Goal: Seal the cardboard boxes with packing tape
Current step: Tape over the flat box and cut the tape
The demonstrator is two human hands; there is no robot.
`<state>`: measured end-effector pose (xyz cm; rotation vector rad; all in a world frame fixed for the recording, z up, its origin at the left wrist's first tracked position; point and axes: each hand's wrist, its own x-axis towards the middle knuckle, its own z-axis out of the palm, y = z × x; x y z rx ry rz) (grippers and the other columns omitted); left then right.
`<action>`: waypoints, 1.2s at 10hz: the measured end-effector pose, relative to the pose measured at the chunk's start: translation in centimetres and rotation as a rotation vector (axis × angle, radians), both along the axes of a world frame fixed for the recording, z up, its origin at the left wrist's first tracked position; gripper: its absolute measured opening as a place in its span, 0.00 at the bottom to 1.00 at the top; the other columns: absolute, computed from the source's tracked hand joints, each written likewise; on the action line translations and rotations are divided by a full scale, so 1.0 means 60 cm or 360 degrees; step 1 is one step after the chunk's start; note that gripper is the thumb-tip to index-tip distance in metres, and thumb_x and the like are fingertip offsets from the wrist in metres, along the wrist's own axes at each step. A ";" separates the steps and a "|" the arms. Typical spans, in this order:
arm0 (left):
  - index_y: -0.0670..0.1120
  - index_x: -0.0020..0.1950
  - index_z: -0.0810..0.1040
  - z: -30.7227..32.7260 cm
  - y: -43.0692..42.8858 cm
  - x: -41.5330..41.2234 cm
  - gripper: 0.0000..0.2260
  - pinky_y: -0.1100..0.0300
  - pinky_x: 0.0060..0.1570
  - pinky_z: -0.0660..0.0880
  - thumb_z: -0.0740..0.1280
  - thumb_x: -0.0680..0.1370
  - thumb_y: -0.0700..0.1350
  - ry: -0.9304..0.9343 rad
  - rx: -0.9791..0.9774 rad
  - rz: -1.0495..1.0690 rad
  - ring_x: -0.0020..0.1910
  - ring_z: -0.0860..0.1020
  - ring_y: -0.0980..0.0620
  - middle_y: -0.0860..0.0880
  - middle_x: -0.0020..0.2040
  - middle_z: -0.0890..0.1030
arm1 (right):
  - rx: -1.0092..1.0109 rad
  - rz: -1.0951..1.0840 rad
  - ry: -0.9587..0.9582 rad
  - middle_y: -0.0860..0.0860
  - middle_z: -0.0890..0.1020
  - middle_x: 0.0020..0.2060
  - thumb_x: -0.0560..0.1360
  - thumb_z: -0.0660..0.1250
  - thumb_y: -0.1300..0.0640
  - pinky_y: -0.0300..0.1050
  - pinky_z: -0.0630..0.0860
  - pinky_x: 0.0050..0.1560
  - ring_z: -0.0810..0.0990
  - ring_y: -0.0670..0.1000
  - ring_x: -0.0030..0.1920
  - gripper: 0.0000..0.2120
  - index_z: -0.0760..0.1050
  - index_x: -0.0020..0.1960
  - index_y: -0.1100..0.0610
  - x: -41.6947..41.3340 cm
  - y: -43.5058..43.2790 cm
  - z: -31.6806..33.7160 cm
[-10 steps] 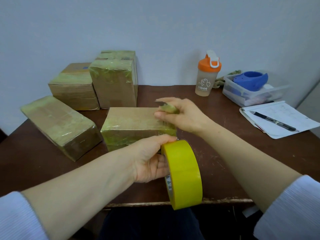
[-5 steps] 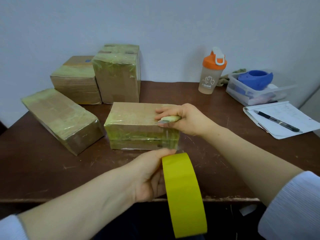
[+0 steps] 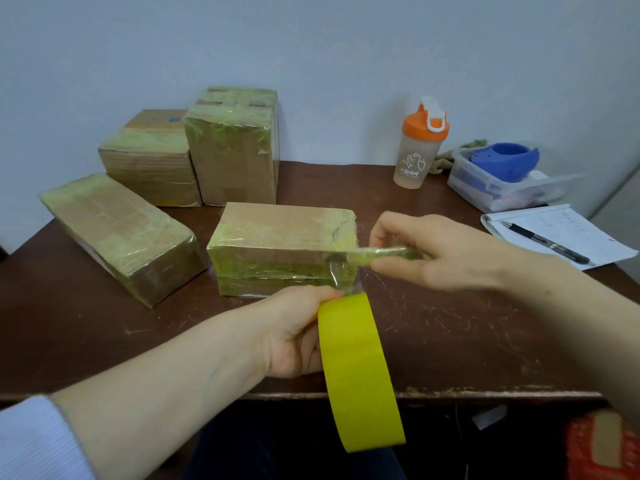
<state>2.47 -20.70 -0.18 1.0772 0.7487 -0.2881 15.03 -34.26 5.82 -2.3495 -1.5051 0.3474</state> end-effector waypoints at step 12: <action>0.38 0.63 0.73 0.014 0.000 0.009 0.14 0.64 0.30 0.76 0.61 0.80 0.43 -0.0182 0.0136 -0.0031 0.35 0.75 0.50 0.45 0.40 0.76 | 0.0566 -0.0006 -0.0404 0.51 0.78 0.62 0.80 0.55 0.46 0.46 0.66 0.65 0.72 0.51 0.65 0.20 0.74 0.66 0.53 0.045 0.050 -0.038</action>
